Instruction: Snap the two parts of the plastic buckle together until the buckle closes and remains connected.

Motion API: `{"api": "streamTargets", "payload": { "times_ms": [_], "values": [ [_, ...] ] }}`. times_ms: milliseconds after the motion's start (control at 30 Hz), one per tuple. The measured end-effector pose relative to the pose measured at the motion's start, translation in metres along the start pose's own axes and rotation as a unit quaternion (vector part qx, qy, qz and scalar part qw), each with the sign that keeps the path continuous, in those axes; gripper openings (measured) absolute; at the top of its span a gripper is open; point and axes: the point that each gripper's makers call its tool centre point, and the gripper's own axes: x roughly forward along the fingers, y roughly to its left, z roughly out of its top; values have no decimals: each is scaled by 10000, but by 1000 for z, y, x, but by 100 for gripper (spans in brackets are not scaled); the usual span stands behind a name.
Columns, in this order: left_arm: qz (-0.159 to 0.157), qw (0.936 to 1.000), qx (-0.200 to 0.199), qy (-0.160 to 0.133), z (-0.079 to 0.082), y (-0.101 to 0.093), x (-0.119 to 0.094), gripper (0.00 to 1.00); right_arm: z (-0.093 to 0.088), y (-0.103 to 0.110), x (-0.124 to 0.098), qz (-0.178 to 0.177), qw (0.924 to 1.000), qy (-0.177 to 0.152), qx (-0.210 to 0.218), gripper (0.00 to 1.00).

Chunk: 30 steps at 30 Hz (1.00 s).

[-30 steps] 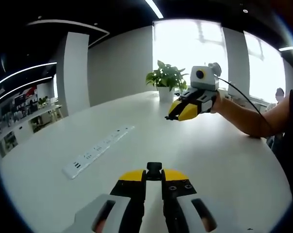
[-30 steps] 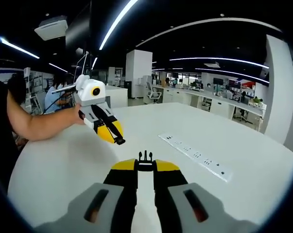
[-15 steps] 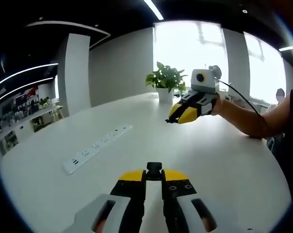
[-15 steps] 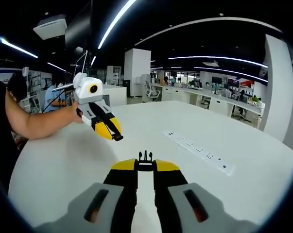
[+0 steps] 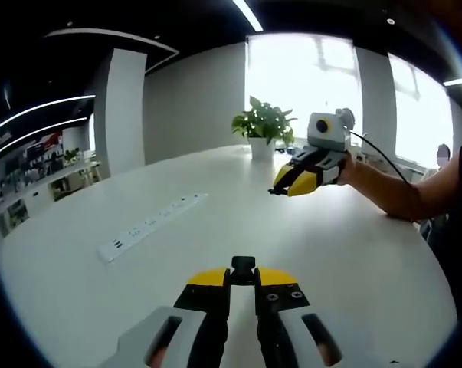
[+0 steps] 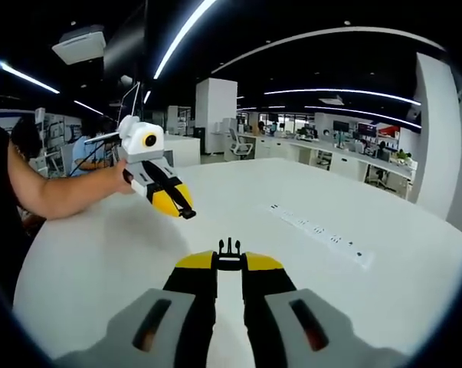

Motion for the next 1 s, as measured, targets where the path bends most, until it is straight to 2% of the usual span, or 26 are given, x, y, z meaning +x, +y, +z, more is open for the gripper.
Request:
{"api": "streamTargets", "payload": {
  "times_ms": [400,500,633,833,1000],
  "values": [
    [93,9999,20,70,-10,-1,-3,10,-5,6,1,55,10000,33,56,10],
    [68,10000,31,-5,-9,-5,-6,9,-7,10,-2,59,10000,17,74,10],
    [75,9999,98,66,-16,-10,-7,9,-10,12,-3,54,9999,73,61,10],
    [18,10000,59,3,-13,-13,-9,9,-14,17,-5,60,9999,114,73,10],
    [-36,9999,68,75,-16,-16,-5,10,-17,19,-10,26,9999,138,74,10]
  ]
}}
